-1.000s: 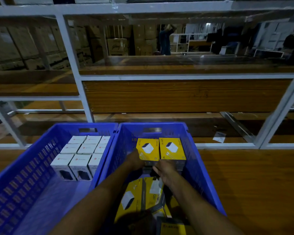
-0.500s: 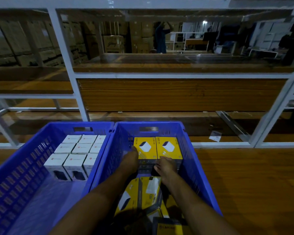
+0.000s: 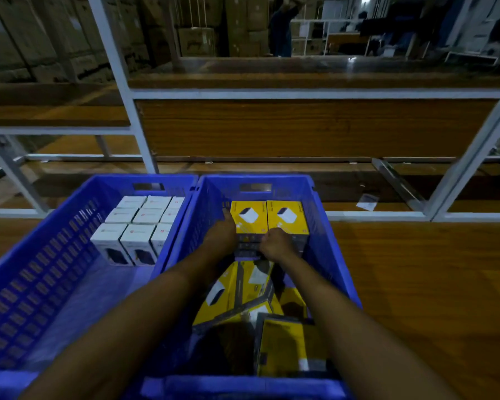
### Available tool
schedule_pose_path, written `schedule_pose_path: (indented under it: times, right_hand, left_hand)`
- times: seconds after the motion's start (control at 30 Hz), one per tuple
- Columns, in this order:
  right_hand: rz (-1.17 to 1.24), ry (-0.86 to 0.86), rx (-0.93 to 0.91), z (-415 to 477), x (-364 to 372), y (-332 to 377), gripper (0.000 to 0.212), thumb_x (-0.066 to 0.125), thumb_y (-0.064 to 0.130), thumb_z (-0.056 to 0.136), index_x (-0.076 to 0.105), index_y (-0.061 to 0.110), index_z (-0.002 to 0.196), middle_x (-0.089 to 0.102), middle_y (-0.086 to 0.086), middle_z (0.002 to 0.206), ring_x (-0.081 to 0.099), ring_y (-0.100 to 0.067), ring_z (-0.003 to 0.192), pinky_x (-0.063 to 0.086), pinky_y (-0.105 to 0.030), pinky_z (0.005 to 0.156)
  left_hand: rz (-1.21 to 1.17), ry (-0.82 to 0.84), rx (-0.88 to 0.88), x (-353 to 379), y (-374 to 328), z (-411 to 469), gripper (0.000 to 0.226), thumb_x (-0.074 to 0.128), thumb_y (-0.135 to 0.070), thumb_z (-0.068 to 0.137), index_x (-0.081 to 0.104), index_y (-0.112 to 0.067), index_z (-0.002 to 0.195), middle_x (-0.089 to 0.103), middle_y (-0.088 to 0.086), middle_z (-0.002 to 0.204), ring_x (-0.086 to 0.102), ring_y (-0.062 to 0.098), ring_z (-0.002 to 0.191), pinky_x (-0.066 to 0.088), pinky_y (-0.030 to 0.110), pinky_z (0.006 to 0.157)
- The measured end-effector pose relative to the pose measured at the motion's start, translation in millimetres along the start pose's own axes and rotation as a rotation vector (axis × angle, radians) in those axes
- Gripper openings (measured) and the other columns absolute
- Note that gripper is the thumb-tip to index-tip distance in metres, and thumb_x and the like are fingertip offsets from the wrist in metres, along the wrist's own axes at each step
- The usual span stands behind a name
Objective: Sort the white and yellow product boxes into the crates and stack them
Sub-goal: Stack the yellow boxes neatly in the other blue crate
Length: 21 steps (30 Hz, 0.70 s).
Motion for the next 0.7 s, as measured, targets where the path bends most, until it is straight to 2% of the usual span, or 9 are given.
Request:
schedule_pose_path:
  times: [0.1, 0.17, 0.23, 0.3, 0.37, 0.47, 0.57, 0.63, 0.7]
  right_hand:
    - [-0.149, 0.109, 0.031, -2.2, 3.7, -9.0, 0.017, 0.064, 0.025, 0.085, 0.062, 0.008, 0.087, 0.058, -0.013, 0.087, 0.06, -0.029, 0.084, 0.047, -0.033, 0.065]
    - [-0.233, 0.226, 0.032, -8.4, 10.8, -11.2, 0.029, 0.066, 0.025, 0.088, 0.069, 0.001, 0.104, 0.063, -0.02, 0.103, 0.064, -0.032, 0.096, 0.048, -0.036, 0.071]
    - [-0.27, 0.322, -0.005, -17.7, 18.2, -8.8, 0.027, 0.061, 0.022, 0.095, 0.069, 0.0, 0.11, 0.064, -0.02, 0.108, 0.064, -0.032, 0.1, 0.048, -0.037, 0.078]
    - [-0.28, 0.312, 0.033, -19.4, 17.5, -12.6, 0.016, 0.066, 0.017, 0.092, 0.064, 0.002, 0.085, 0.062, -0.016, 0.086, 0.063, -0.027, 0.077, 0.049, -0.035, 0.067]
    - [-0.245, 0.242, 0.076, -15.1, 12.7, -17.0, 0.034, 0.072, 0.016, 0.089, 0.05, 0.007, 0.064, 0.052, -0.009, 0.064, 0.053, -0.02, 0.055, 0.045, -0.032, 0.054]
    - [-0.142, 0.187, 0.076, -5.5, 3.5, -9.9, 0.041, 0.077, 0.022, 0.086, 0.046, 0.01, 0.062, 0.048, -0.006, 0.056, 0.05, -0.018, 0.051, 0.041, -0.029, 0.047]
    - [-0.112, 0.128, 0.05, 1.0, -9.4, 1.0, 0.035, 0.078, 0.025, 0.084, 0.051, 0.008, 0.071, 0.054, -0.009, 0.061, 0.054, -0.023, 0.051, 0.041, -0.029, 0.046]
    - [-0.205, 0.088, 0.023, 2.7, -19.0, 3.9, 0.032, 0.074, 0.027, 0.086, 0.053, 0.008, 0.072, 0.058, -0.011, 0.071, 0.058, -0.026, 0.061, 0.038, -0.027, 0.047]
    - [-0.242, 0.013, -0.067, 2.9, -31.0, 12.3, 0.024, 0.064, 0.027, 0.091, 0.063, 0.005, 0.083, 0.065, -0.014, 0.09, 0.064, -0.033, 0.084, 0.039, -0.027, 0.058]
  left_hand:
    - [0.028, 0.011, 0.087, -9.2, -8.5, -10.6, 0.046, 0.059, -0.019, 0.093, 0.04, 0.0, 0.131, 0.06, 0.025, 0.119, 0.062, 0.042, 0.105, 0.048, 0.043, 0.075]
    - [0.042, 0.114, 0.165, -2.5, -15.9, -18.0, 0.036, 0.065, -0.02, 0.088, 0.052, -0.004, 0.118, 0.063, 0.021, 0.118, 0.063, 0.038, 0.106, 0.045, 0.038, 0.072]
    - [0.027, 0.271, 0.204, 10.9, -21.4, -29.6, 0.035, 0.072, -0.019, 0.083, 0.06, -0.007, 0.113, 0.066, 0.016, 0.115, 0.065, 0.032, 0.101, 0.048, 0.037, 0.074]
    - [-0.013, 0.354, 0.207, 17.5, -22.6, -37.7, 0.024, 0.076, -0.019, 0.081, 0.06, -0.012, 0.098, 0.064, 0.012, 0.104, 0.063, 0.026, 0.091, 0.049, 0.037, 0.074]
    - [-0.064, 0.361, 0.212, 12.3, -21.3, -38.8, 0.019, 0.074, -0.021, 0.084, 0.059, -0.013, 0.09, 0.063, 0.013, 0.103, 0.062, 0.028, 0.09, 0.049, 0.04, 0.075]
    - [-0.177, 0.327, 0.214, -3.4, -18.7, -34.2, 0.017, 0.069, -0.019, 0.088, 0.063, -0.005, 0.081, 0.061, 0.019, 0.086, 0.06, 0.03, 0.081, 0.044, 0.037, 0.07]
    - [-0.37, 0.307, 0.188, -13.8, -16.3, -31.9, 0.023, 0.067, -0.019, 0.09, 0.066, -0.003, 0.073, 0.061, 0.016, 0.073, 0.058, 0.031, 0.068, 0.042, 0.04, 0.066]
    - [-0.425, 0.262, 0.148, -17.4, -12.3, -27.1, 0.022, 0.067, -0.024, 0.091, 0.069, -0.003, 0.098, 0.067, 0.02, 0.104, 0.064, 0.033, 0.093, 0.047, 0.04, 0.076]
    - [-0.398, 0.196, 0.092, -21.2, -8.1, -23.7, 0.048, 0.066, -0.031, 0.092, 0.056, -0.004, 0.13, 0.058, 0.018, 0.131, 0.059, 0.032, 0.113, 0.044, 0.032, 0.082]
Point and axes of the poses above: each hand's wrist, its own z-axis towards the middle knuckle, its own x-axis out of the palm, y = z × x, the point moved 8 cm from there along z, towards the middle knuckle
